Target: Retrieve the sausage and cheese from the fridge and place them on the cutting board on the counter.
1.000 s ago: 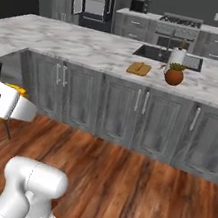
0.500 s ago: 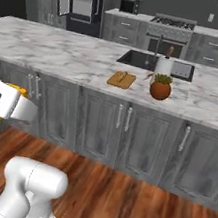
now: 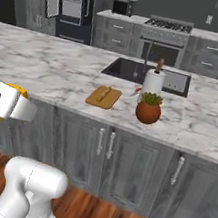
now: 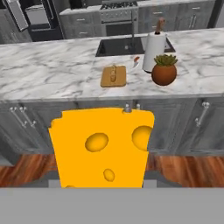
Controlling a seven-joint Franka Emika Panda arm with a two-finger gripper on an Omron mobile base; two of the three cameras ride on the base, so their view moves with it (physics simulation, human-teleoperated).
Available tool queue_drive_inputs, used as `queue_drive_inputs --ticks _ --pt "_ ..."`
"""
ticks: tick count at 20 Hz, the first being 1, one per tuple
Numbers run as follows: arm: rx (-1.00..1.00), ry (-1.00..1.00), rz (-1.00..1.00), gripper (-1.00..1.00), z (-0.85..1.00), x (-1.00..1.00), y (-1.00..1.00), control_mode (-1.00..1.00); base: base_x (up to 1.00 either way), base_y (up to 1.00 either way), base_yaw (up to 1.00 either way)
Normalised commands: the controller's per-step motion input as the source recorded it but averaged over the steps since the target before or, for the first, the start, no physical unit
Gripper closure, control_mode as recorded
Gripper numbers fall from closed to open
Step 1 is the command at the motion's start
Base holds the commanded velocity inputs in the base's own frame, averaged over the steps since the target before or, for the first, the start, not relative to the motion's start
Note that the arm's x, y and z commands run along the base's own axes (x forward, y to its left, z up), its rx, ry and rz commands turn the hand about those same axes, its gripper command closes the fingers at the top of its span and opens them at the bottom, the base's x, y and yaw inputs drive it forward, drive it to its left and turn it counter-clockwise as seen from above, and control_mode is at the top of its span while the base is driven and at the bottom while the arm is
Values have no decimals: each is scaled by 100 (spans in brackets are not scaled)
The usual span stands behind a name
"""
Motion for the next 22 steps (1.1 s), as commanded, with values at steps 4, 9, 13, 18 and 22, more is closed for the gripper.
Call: queue_drive_inputs --ticks 4,9,13,18,22 --pt "0 0 0 100 0 0 0 100 100 -5 -4" --pt "0 0 0 100 0 0 0 100 100 -11 -11" --pt "0 0 0 100 0 0 0 100 100 -12 -14" --pt "0 0 0 100 0 0 0 100 100 -8 -15" --pt "0 16 0 100 -11 25 0 -100 75 0 -1"
